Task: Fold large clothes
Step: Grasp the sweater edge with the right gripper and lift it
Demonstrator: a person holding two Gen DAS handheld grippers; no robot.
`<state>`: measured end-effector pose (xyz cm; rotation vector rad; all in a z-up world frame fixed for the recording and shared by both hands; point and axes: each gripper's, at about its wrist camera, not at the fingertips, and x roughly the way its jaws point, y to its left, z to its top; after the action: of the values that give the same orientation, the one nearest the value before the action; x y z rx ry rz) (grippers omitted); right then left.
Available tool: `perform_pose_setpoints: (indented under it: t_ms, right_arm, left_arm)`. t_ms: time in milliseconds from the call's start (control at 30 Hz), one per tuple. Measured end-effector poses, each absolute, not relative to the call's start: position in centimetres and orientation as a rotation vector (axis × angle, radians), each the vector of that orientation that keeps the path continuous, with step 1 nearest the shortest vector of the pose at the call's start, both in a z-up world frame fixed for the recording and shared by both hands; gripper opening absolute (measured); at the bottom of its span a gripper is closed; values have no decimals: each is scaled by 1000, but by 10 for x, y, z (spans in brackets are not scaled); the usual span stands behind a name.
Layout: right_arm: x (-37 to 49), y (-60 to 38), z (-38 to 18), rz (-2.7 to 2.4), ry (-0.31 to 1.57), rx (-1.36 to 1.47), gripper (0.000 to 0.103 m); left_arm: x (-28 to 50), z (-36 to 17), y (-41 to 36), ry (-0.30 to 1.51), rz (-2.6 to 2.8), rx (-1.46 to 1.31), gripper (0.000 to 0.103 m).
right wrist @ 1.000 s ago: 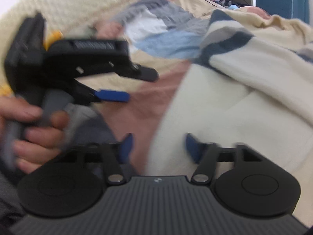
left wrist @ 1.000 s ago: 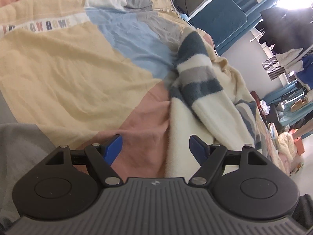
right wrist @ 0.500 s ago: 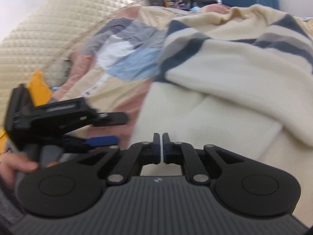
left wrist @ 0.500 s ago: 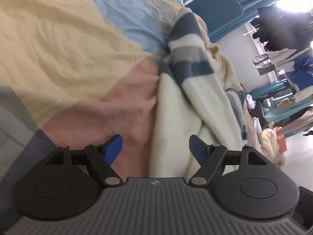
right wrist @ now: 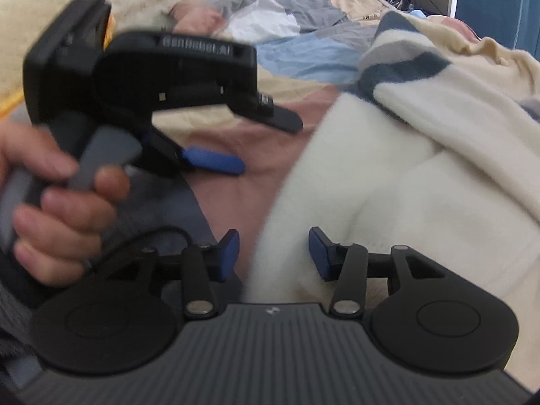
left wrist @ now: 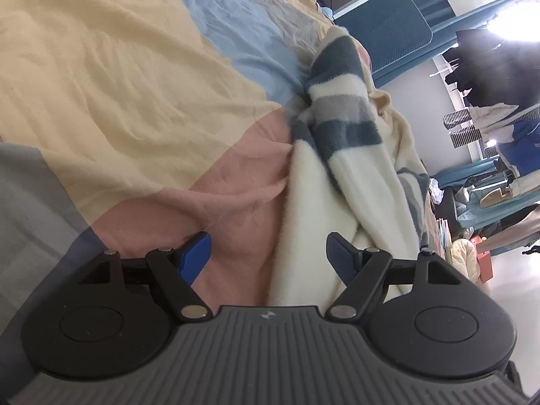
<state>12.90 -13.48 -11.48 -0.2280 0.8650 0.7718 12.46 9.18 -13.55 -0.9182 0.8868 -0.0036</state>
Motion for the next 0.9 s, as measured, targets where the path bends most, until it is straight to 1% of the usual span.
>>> perform_pose_setpoints:
  t_ms: [200, 233, 267, 300, 333, 367, 433, 633, 700, 733, 833, 900]
  right_arm:
    - [111, -122, -119, 747, 817, -398, 46]
    - [107, -121, -120, 742, 807, -427, 42]
    - [105, -120, -120, 732, 799, -452, 31]
    - [103, -120, -120, 725, 792, -470, 26]
    - [104, -122, -118, 720, 788, -469, 17]
    - [108, -126, -115, 716, 794, -440, 13]
    - [124, -141, -108, 713, 837, -291, 11]
    - [166, -207, -94, 638, 910, 159, 10]
    - [173, -229, -94, 608, 921, 292, 8]
    - [176, -238, -95, 580, 922, 341, 2]
    - [184, -258, -98, 513, 926, 438, 3]
    - [187, -267, -105, 484, 956, 482, 3]
  left_arm:
    - [125, -136, 92, 886, -2, -917, 79]
    - [124, -135, 92, 885, -2, -916, 79]
    - [122, -135, 92, 885, -3, -916, 79]
    - [122, -135, 92, 884, -2, -917, 79]
    - [122, -135, 93, 881, -2, -919, 79]
    - [122, -134, 93, 877, -4, -919, 79]
    - [121, -129, 93, 854, -16, -901, 79]
    - [121, -121, 88, 811, -96, -912, 79]
    - [124, -124, 85, 820, -151, -941, 79]
    - [125, -125, 83, 826, -198, -961, 79]
    - [130, -130, 70, 862, -319, -1003, 79]
    - [132, -132, 62, 899, -316, -969, 79]
